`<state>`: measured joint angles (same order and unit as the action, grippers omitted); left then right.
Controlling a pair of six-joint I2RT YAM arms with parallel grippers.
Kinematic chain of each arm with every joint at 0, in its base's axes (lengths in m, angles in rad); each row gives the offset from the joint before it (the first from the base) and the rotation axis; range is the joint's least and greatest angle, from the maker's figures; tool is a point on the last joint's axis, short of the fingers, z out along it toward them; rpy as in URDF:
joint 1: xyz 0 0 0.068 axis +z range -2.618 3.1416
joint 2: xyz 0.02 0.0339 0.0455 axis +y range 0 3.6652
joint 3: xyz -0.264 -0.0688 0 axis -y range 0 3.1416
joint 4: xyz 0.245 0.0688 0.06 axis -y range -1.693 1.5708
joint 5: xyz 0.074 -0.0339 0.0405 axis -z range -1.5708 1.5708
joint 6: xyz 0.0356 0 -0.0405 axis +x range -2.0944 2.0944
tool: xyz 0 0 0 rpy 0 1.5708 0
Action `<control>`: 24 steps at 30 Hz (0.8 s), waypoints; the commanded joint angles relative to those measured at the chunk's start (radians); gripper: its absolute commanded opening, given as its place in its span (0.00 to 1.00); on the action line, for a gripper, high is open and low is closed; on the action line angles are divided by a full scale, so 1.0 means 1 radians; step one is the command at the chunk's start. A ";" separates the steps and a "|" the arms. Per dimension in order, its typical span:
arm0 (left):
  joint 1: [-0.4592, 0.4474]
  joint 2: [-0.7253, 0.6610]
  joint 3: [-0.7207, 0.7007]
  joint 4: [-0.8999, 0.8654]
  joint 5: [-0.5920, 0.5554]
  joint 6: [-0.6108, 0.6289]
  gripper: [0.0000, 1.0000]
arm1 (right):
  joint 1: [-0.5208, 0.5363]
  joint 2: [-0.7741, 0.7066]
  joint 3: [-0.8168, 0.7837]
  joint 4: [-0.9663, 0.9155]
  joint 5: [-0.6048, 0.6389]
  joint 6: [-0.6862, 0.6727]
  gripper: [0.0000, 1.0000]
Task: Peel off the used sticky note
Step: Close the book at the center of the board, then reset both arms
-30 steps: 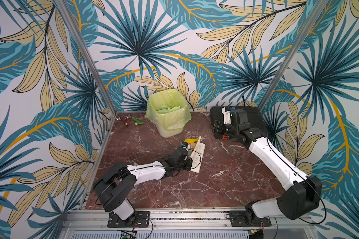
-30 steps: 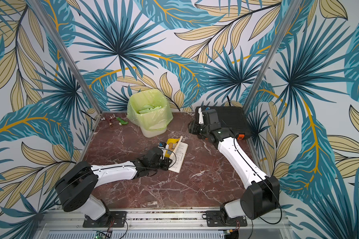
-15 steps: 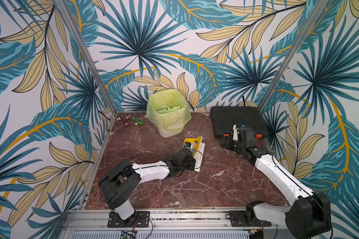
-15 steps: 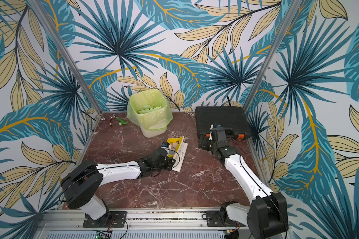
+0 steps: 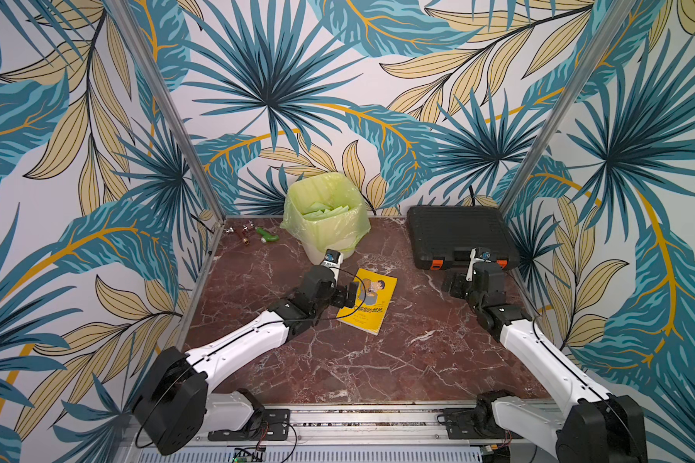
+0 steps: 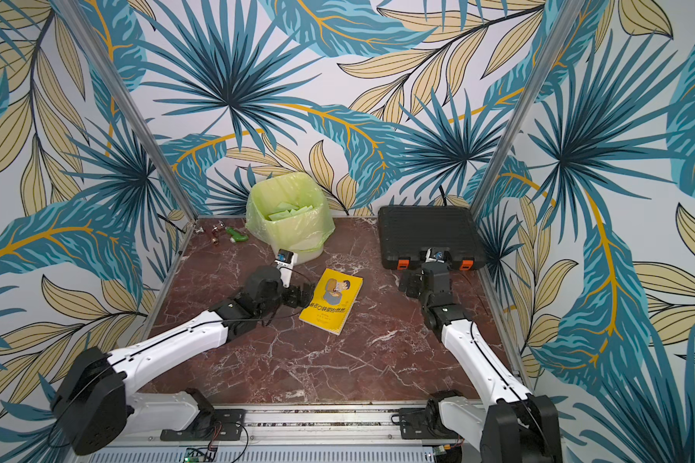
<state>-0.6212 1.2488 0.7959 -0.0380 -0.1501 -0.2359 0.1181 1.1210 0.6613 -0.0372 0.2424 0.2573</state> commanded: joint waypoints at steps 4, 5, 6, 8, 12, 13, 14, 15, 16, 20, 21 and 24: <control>0.196 -0.149 -0.117 0.017 -0.113 0.208 1.00 | -0.010 0.094 -0.126 0.385 0.075 -0.191 0.99; 0.223 -0.160 -0.138 0.045 -0.119 0.218 1.00 | -0.012 0.107 -0.155 0.441 0.087 -0.207 1.00; 0.251 -0.168 -0.158 0.073 -0.120 0.227 1.00 | -0.016 0.121 -0.183 0.528 0.097 -0.219 0.99; 0.322 -0.165 -0.206 0.156 -0.105 0.233 1.00 | -0.025 0.154 -0.232 0.665 0.080 -0.242 0.99; 0.444 -0.123 -0.300 0.350 -0.045 0.227 1.00 | -0.026 0.202 -0.234 0.707 0.066 -0.257 0.99; 0.462 -0.111 -0.326 0.413 -0.043 0.231 1.00 | -0.026 0.213 -0.237 0.725 0.066 -0.259 1.00; 0.477 -0.092 -0.350 0.467 -0.038 0.237 1.00 | -0.026 0.224 -0.241 0.739 0.066 -0.262 1.00; 0.488 -0.071 -0.368 0.524 -0.037 0.250 1.00 | -0.026 0.238 -0.245 0.760 0.067 -0.263 1.00; 0.492 -0.051 -0.381 0.571 -0.045 0.258 1.00 | -0.027 0.250 -0.248 0.775 0.064 -0.262 1.00; 0.495 0.035 -0.381 0.648 -0.073 0.306 1.00 | -0.028 0.294 -0.258 0.840 0.041 -0.267 1.00; 0.497 0.063 -0.378 0.666 -0.071 0.311 1.00 | -0.028 0.306 -0.259 0.854 0.036 -0.269 1.00; 0.497 0.128 -0.381 0.719 -0.052 0.328 1.00 | -0.027 0.342 -0.263 0.886 0.035 -0.270 0.99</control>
<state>-0.1299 1.3338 0.4213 0.5480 -0.2161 0.0536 0.0940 1.4418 0.4206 0.7654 0.2874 0.0029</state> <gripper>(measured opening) 0.999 0.994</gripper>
